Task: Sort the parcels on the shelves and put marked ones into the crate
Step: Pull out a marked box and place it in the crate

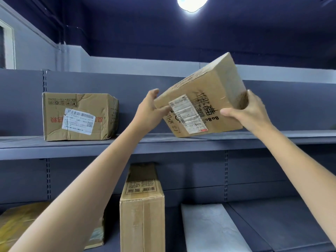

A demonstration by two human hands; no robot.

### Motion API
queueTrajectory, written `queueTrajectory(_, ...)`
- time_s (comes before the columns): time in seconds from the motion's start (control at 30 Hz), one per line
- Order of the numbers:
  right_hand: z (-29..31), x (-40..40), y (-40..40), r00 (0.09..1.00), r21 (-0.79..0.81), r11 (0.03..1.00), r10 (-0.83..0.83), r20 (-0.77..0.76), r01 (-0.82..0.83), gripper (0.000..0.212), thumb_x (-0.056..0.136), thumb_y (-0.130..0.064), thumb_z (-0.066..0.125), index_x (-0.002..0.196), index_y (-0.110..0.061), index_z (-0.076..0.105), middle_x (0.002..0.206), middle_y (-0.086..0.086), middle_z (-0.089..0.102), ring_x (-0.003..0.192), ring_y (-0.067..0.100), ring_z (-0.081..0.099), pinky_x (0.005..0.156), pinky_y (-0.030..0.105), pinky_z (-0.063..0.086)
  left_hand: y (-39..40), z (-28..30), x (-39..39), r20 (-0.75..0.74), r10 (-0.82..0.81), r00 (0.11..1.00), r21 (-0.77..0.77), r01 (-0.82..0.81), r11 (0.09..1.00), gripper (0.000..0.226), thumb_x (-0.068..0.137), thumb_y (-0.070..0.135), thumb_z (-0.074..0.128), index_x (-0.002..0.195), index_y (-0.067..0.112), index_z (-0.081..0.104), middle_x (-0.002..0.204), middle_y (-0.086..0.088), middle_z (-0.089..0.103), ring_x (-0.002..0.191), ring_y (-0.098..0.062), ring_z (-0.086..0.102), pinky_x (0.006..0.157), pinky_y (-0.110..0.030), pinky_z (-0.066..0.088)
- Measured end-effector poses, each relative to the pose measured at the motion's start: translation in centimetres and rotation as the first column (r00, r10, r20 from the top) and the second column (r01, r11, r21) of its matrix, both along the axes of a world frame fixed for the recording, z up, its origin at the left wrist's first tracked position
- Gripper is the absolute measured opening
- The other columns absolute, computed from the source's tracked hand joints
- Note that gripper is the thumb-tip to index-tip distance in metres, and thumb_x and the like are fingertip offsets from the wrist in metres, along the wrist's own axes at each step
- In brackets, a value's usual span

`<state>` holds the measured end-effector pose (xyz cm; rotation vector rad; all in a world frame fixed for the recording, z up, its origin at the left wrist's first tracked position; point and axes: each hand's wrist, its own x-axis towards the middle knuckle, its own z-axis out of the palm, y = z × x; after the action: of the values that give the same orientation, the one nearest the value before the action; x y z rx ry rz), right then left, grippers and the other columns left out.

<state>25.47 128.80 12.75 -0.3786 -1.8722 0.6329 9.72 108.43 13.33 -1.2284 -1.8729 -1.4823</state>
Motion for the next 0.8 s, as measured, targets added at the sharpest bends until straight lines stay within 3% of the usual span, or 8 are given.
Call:
queueTrajectory(0.07, -0.9, 0.5, 0.4, 0.974, -0.210, 0.953, 0.200, -0.104, -0.218, 0.060, 0.059, -0.047, 0.076, 0.109, -0.018, 0.056, 0.114, 0.001, 0.062, 0.107, 0.021, 0.058, 0.096, 0.044, 0.047, -0.3, -0.9, -1.4, 0.102, 0.085, 0.991, -0.054, -0.079, 0.995, 0.076, 0.086, 0.022, 0.063, 0.145, 0.012, 0.018, 0.150, -0.007, 0.029, 0.135, -0.020, 0.032, 0.102, -0.030, 0.032)
queueTrajectory(0.2, -2.4, 0.1, 1.4, 0.903, -0.453, 0.781, 0.373, -0.214, -0.429, 0.075, 0.046, -0.055, 0.079, 0.108, -0.015, 0.062, 0.114, 0.007, 0.066, 0.109, 0.024, 0.059, 0.104, 0.047, 0.039, -0.8, -2.9, -3.3, 0.313, 0.146, 0.938, -0.177, -0.093, 0.980, 0.084, 0.084, 0.034, 0.064, 0.147, 0.010, 0.013, 0.150, -0.010, 0.028, 0.135, -0.026, 0.032, 0.105, -0.038, 0.033)
queueTrajectory(0.3, -3.1, -0.1, 0.5, 0.860, -0.509, 0.696, 0.446, -0.246, -0.506, 0.021, 0.078, -0.034, 0.067, 0.090, -0.017, 0.061, 0.097, 0.006, 0.069, 0.090, 0.018, 0.063, 0.094, 0.040, 0.045, -1.3, -4.0, -4.0, 0.357, 0.048, 0.933, -0.178, 0.017, 0.984, 0.063, 0.088, 0.035, 0.059, 0.140, 0.011, 0.033, 0.139, -0.008, 0.045, 0.125, -0.023, 0.045, 0.103, -0.036, 0.037)
queueTrajectory(0.37, -3.4, -0.3, 0.3, 0.838, -0.539, 0.646, 0.472, -0.273, -0.540, 0.007, 0.086, -0.026, 0.059, 0.086, -0.018, 0.060, 0.087, 0.002, 0.067, 0.085, 0.017, 0.062, 0.086, 0.036, 0.048, -1.7, -4.2, -3.8, 0.337, -0.064, 0.939, -0.114, 0.108, 0.988, 0.040, 0.090, 0.027, 0.056, 0.126, 0.012, 0.047, 0.127, -0.005, 0.057, 0.115, -0.018, 0.053, 0.100, -0.035, 0.042)
queueTrajectory(0.47, -3.7, -0.5, -0.2, 0.806, -0.565, 0.580, 0.488, -0.335, -0.586, 0.006, 0.087, -0.027, 0.057, 0.087, -0.022, 0.059, 0.087, 0.001, 0.066, 0.085, 0.017, 0.062, 0.085, 0.037, 0.049, -2.1, -4.1, -3.2, 0.287, -0.156, 0.945, -0.007, 0.165, 0.986, 0.019, 0.090, 0.022, 0.056, 0.109, 0.019, 0.051, 0.111, 0.000, 0.062, 0.104, -0.014, 0.060, 0.094, -0.033, 0.048)
queueTrajectory(0.57, -4.0, -0.7, -0.6, 0.785, -0.592, 0.521, 0.477, -0.394, -0.614, 0.008, 0.086, -0.030, 0.059, 0.091, -0.025, 0.059, 0.090, 0.000, 0.067, 0.091, 0.019, 0.062, 0.091, 0.042, 0.047, -2.6, -3.9, -2.2, 0.261, -0.272, 0.926, 0.105, 0.252, 0.962, 0.012, 0.091, 0.019, 0.054, 0.101, 0.022, 0.048, 0.105, 0.001, 0.063, 0.093, -0.007, 0.062, 0.078, -0.019, 0.053)
queueTrajectory(0.8, -4.3, -0.7, -2.2, 0.719, -0.594, 0.412, 0.473, -0.509, -0.691, 0.022, 0.082, -0.030, 0.064, 0.101, -0.022, 0.059, 0.105, 0.006, 0.068, 0.100, 0.023, 0.063, 0.087, 0.044, 0.050, -3.9, -4.4, -1.4, 0.232, -0.415, 0.880, 0.223, 0.367, 0.903, 0.033, 0.087, 0.013, 0.058, 0.115, 0.022, 0.043, 0.110, 0.003, 0.064, 0.093, -0.003, 0.064, 0.081, -0.022, 0.052)
